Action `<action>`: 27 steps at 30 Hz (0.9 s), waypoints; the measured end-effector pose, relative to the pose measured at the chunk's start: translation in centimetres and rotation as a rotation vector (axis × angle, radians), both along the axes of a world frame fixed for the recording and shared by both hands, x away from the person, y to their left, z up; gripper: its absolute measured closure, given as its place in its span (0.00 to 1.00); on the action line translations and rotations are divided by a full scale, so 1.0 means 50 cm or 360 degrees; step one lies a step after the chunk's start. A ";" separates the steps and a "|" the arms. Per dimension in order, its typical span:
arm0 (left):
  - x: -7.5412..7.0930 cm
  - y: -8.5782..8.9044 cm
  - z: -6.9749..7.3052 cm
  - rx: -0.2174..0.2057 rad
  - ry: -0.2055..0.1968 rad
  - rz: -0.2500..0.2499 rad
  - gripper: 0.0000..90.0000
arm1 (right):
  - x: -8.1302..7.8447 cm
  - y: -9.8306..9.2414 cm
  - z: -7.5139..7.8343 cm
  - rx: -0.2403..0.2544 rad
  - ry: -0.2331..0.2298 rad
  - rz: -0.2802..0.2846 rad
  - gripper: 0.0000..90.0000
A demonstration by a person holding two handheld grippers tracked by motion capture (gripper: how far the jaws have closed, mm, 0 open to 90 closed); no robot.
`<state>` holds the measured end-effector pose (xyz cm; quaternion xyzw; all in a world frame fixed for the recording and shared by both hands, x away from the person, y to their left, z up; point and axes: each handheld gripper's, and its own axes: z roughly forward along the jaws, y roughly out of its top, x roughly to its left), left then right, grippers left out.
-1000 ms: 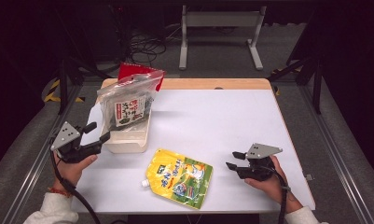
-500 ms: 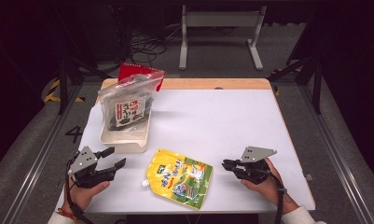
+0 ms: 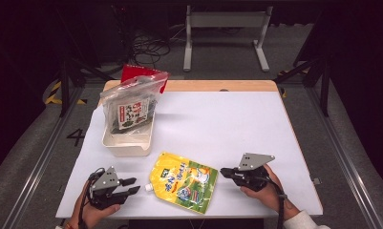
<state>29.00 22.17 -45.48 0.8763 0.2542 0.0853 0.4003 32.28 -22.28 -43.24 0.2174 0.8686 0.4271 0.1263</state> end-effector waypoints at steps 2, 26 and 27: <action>-0.003 -0.009 -0.004 0.0025 0.0036 -0.0059 0.86 | -0.003 0.010 -0.001 -0.0003 -0.0018 0.0029 1.00; 0.025 -0.093 -0.020 0.0090 0.0040 -0.0003 0.84 | 0.023 0.069 -0.036 -0.0096 0.0071 0.0083 1.00; 0.029 -0.093 -0.020 0.0085 0.0040 0.0006 0.84 | 0.024 0.068 -0.037 -0.0102 0.0081 0.0086 1.00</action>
